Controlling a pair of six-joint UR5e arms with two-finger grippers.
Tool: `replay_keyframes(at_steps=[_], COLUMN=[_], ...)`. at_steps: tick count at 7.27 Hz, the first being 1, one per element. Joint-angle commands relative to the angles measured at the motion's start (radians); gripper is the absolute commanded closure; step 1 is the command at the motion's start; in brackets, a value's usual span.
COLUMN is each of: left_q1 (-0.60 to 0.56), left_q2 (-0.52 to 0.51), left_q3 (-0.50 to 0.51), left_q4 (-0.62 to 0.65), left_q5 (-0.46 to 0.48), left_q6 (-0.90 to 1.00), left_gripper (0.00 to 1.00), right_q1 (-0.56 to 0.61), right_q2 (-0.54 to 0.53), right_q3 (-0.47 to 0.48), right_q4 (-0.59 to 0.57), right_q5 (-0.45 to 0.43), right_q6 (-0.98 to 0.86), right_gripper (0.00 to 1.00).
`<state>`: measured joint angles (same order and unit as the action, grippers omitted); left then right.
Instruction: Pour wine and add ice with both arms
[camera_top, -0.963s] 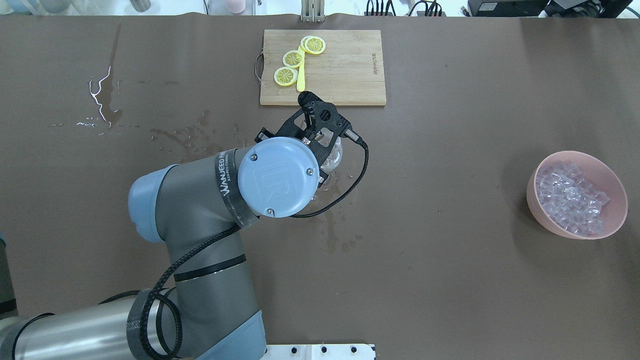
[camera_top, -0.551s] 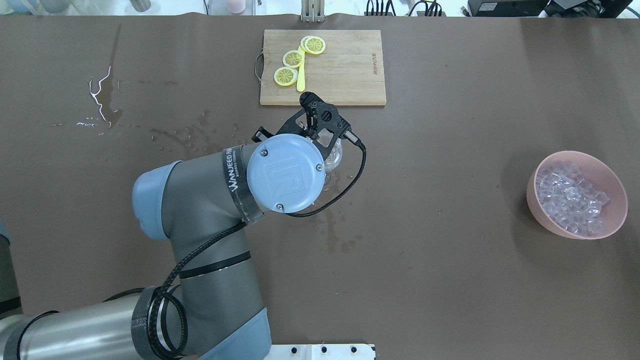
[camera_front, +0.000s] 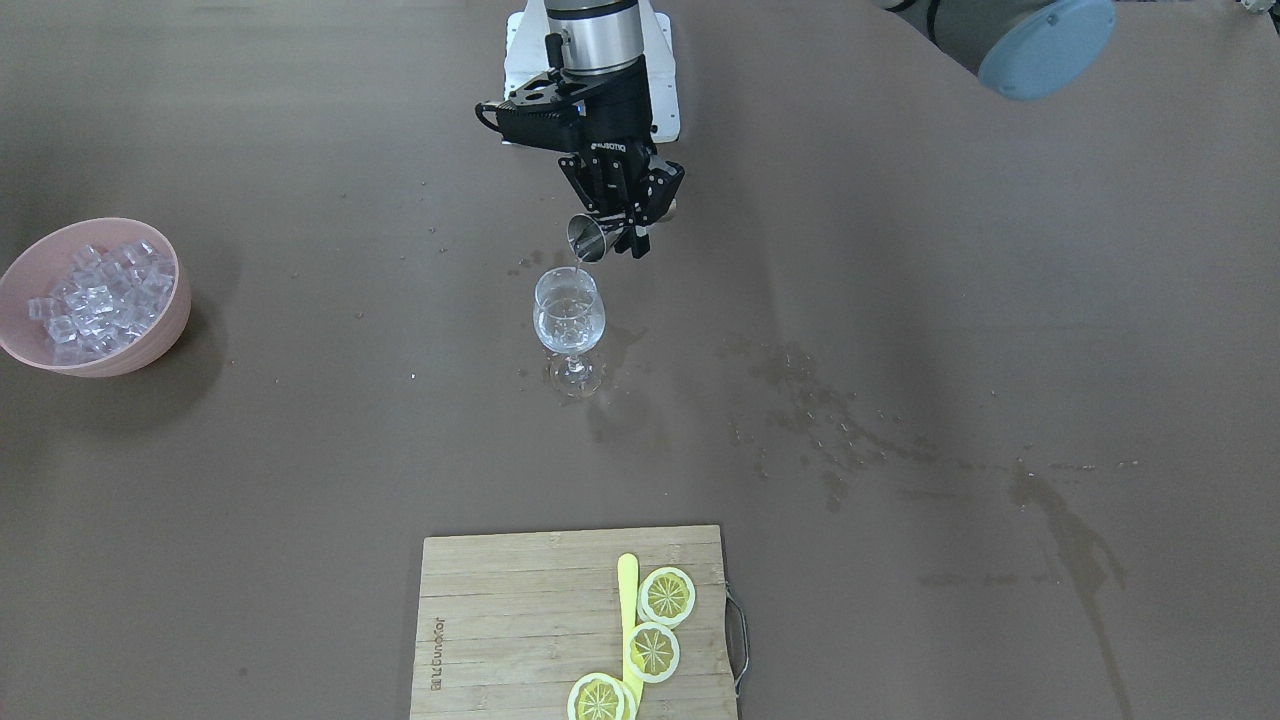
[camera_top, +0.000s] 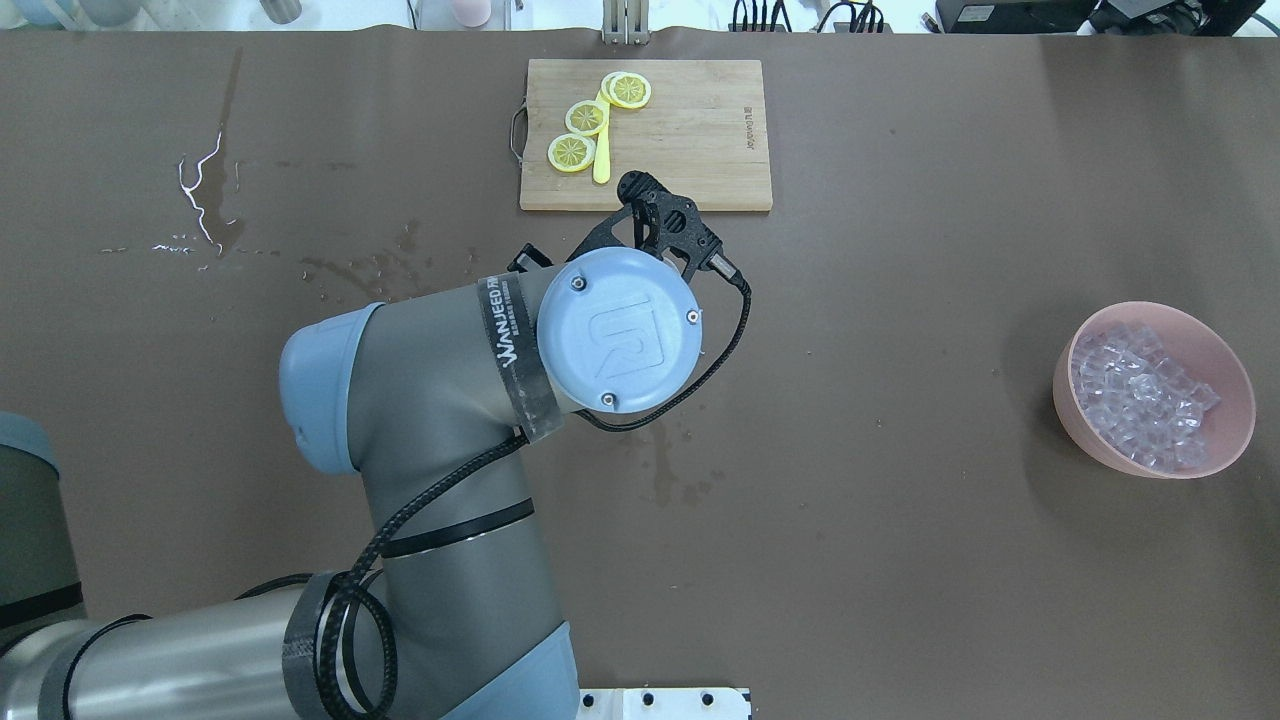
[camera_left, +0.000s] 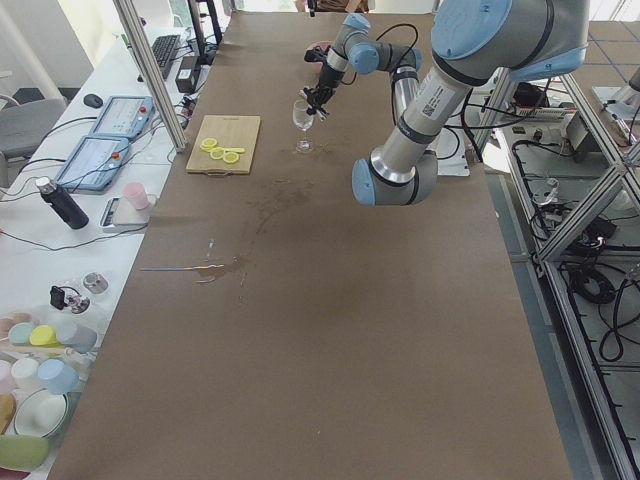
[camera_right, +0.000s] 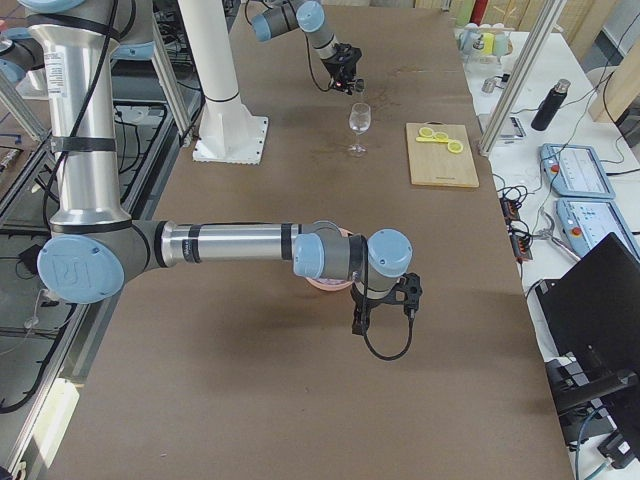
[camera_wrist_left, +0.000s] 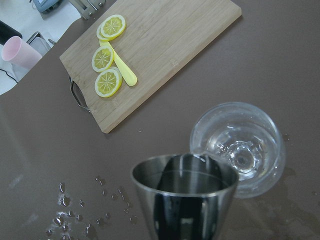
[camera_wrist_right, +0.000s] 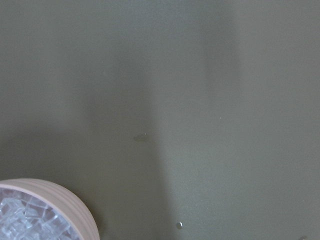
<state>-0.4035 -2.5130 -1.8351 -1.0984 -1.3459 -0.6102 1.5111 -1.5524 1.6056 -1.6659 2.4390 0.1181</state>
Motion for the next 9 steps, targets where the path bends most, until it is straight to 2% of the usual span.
replay_keyframes(at_steps=[1,7,9], left_q1=[0.000,0.000,-0.001], left_q2=[-0.044,-0.168,-0.213], left_q3=[0.016,0.080,0.153], left_q4=[0.064,0.305,0.314], left_q5=[-0.001,0.005,0.010], left_q6=[0.009,0.021,0.023], left_gripper=[1.00,1.00,1.00], right_q1=[0.000,-0.003,-0.003], right_q2=[-0.001,0.000,0.000], right_q3=[-0.003,-0.012,-0.018], right_q4=[0.000,0.002,0.002], right_q5=[0.000,0.005,0.005], right_q6=[0.000,0.002,0.002], right_gripper=[0.00,0.00,0.00])
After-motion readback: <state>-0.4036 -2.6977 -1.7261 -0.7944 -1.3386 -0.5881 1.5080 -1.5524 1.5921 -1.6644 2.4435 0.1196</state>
